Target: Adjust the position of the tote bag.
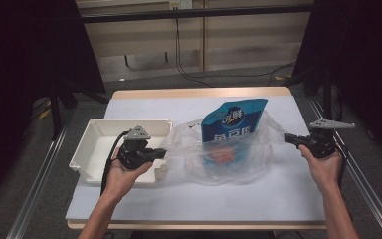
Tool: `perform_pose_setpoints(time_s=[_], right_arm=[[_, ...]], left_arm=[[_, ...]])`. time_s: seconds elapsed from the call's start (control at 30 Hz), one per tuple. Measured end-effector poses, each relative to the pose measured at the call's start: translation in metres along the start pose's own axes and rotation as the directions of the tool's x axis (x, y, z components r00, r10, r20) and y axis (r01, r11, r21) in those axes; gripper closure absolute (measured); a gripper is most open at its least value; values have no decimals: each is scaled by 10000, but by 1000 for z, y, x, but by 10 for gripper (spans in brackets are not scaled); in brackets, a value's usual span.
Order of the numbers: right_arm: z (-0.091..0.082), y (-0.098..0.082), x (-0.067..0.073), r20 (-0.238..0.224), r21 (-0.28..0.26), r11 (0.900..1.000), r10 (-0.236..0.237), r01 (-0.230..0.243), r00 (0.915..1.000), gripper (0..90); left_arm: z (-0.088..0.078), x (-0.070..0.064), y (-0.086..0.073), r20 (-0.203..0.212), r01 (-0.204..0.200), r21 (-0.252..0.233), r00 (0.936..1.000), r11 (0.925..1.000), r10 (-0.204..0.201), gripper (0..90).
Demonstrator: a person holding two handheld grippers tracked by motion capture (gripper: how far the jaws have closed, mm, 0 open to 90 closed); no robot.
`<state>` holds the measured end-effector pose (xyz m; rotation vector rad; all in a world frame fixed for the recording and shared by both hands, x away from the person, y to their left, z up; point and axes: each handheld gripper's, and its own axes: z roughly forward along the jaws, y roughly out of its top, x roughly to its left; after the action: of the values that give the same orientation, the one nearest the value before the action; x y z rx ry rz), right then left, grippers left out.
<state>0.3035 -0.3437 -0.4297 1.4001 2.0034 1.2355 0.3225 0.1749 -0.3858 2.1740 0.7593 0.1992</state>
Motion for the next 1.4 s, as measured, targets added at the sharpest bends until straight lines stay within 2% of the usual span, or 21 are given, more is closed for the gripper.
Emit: perform_pose_setpoints(time_s=[0.3, 0.47, 0.57, 0.67, 0.9, 0.93, 0.97, 1.1, 1.2, 1.3, 1.33, 1.4], right_arm=[[14, -10, -4, 271, 702, 9975, -123, 104, 9996, 900], [16, -16, -8, 451, 1042, 9945, -139, 92, 9989, 900], [18, -20, -10, 479, 1199, 9927, -149, 91, 9987, 900], [19, -22, -9, 566, 1377, 9902, -312, 232, 9979, 900], [24, -29, -12, 659, 1787, 9837, -301, 179, 9974, 900], [24, -30, -12, 657, 1782, 9838, -337, 215, 9973, 900], [24, -30, -12, 674, 1786, 9837, -352, 226, 9971, 900], [25, -34, -13, 709, 1871, 9819, -423, 283, 9966, 900], [23, -34, -14, 647, 1639, 9862, -357, 247, 9973, 885], [17, -32, -14, 748, 1251, 9921, -212, 117, 9970, 815], [16, -31, -15, 661, 1140, 9934, -166, 90, 9977, 812], [14, -30, -14, 612, 1083, 9940, -223, 156, 9979, 776]], left_arm=[[14, -5, -5, 305, -111, 580, 9995, 9983, 94, 900], [19, -10, -5, 514, -256, 626, 9984, 9977, 224, 900], [19, -12, -3, 338, -261, 756, 9991, 9968, 236, 900], [20, -13, -5, 553, -229, 677, 9983, 9974, 191, 900], [26, -20, -5, 726, -563, 1006, 9962, 9933, 491, 899], [26, -20, -5, 743, -592, 1091, 9959, 9923, 513, 899], [27, -20, -5, 919, -569, 981, 9946, 9935, 479, 899], [27, -20, -5, 919, -489, 828, 9949, 9954, 413, 892], [25, -19, -5, 1052, -343, 573, 9941, 9978, 282, 881], [22, -16, -5, 1010, -162, 398, 9948, 9991, 121, 828], [21, -15, -5, 1080, -67, 306, 9942, 9995, 33, 795], [19, -15, -4, 927, -84, 169, 9957, 9998, 68, 724]])
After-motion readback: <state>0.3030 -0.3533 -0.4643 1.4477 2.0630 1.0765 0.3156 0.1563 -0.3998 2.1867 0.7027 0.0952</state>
